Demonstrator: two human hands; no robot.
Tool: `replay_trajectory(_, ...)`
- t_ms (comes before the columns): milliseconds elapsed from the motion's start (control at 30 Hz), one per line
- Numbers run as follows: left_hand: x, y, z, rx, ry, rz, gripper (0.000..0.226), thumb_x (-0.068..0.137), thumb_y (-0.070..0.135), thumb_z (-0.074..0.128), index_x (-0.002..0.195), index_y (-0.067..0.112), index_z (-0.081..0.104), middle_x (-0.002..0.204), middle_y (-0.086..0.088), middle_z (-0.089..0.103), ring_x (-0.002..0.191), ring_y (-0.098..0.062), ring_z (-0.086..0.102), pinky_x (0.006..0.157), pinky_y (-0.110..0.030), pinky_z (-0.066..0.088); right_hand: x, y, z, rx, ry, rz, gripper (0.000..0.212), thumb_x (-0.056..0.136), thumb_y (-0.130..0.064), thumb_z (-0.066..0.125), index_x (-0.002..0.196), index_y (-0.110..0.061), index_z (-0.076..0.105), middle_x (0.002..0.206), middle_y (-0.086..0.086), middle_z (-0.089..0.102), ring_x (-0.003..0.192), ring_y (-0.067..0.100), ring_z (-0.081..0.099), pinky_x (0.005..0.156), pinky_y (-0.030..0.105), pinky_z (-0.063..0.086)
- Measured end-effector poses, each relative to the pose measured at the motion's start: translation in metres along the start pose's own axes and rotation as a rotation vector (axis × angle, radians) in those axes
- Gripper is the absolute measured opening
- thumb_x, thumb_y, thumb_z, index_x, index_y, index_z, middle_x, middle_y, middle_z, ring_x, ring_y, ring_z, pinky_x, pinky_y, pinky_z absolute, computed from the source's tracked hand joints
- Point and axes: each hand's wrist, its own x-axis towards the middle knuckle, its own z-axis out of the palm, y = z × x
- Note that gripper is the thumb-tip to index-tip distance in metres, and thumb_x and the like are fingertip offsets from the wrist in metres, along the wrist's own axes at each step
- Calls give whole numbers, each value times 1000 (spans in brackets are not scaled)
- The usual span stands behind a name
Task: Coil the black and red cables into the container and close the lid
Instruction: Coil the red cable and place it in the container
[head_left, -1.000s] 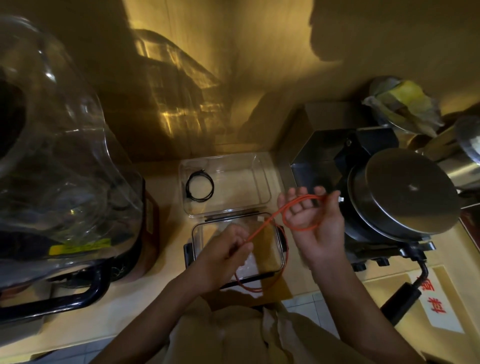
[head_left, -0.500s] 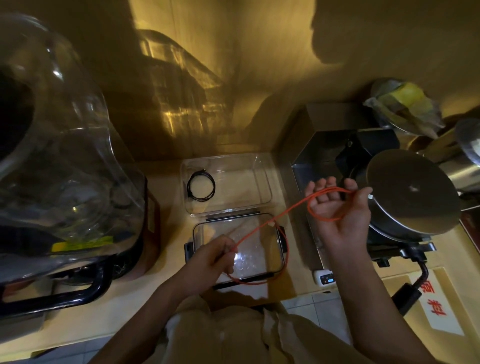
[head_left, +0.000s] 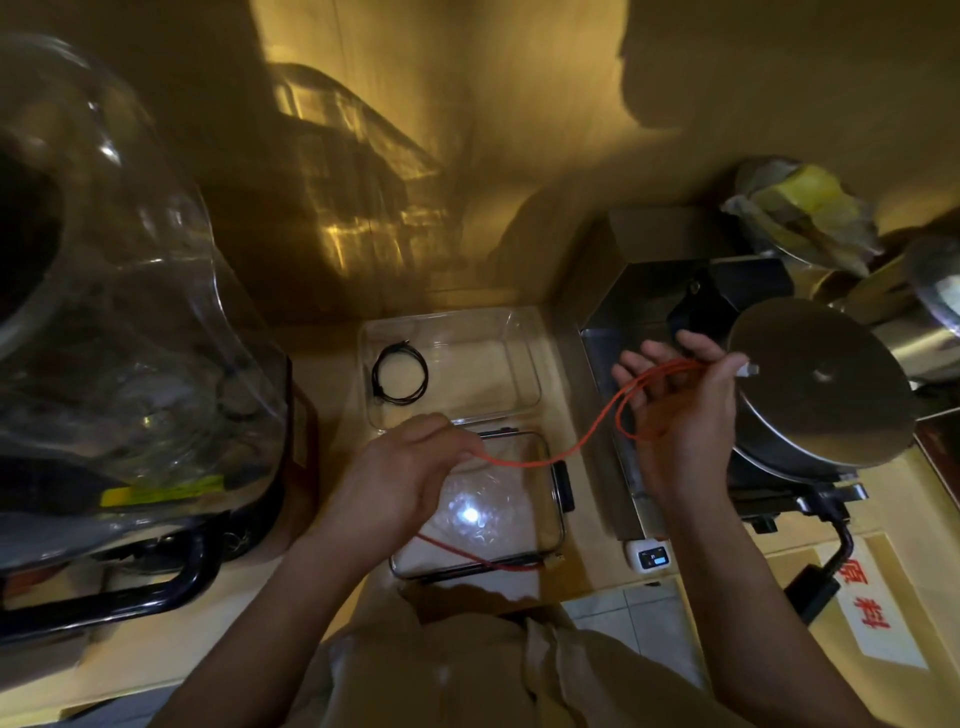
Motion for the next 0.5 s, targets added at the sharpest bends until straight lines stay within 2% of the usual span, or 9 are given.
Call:
replay_trajectory(167, 14, 19, -3, 2, -37, 126, 16, 90, 1, 62, 95, 13, 73, 88, -3, 68, 79, -23, 61, 62, -41, 53, -7, 7, 4, 11, -100, 43, 49, 106, -46, 20, 117, -16, 56, 106, 14, 66, 105, 31, 66, 99, 45, 52)
replay_trajectory(267, 21, 30, -5, -11, -50, 164, 19, 94, 16, 54, 94, 13, 72, 88, -2, 69, 80, -21, 61, 62, -41, 54, -9, 13, 6, -7, -161, 92, 49, 104, -47, 23, 115, -16, 60, 107, 17, 65, 104, 33, 66, 96, 45, 53)
replay_trajectory(367, 31, 40, -7, 16, -84, 180, 21, 95, 26, 49, 98, 22, 69, 91, 4, 69, 84, -15, 61, 62, -38, 55, -13, 19, 10, -52, -211, 162, 48, 99, -51, 32, 112, -16, 63, 105, 17, 67, 99, 32, 67, 92, 45, 54)
replay_trajectory(500, 46, 47, -9, -3, -70, 173, 17, 97, 27, 52, 103, 22, 68, 95, 3, 72, 84, -16, 66, 66, -37, 55, -21, 27, 13, -62, -333, 261, 48, 93, -54, 43, 111, -17, 67, 105, 15, 69, 97, 28, 68, 86, 40, 57)
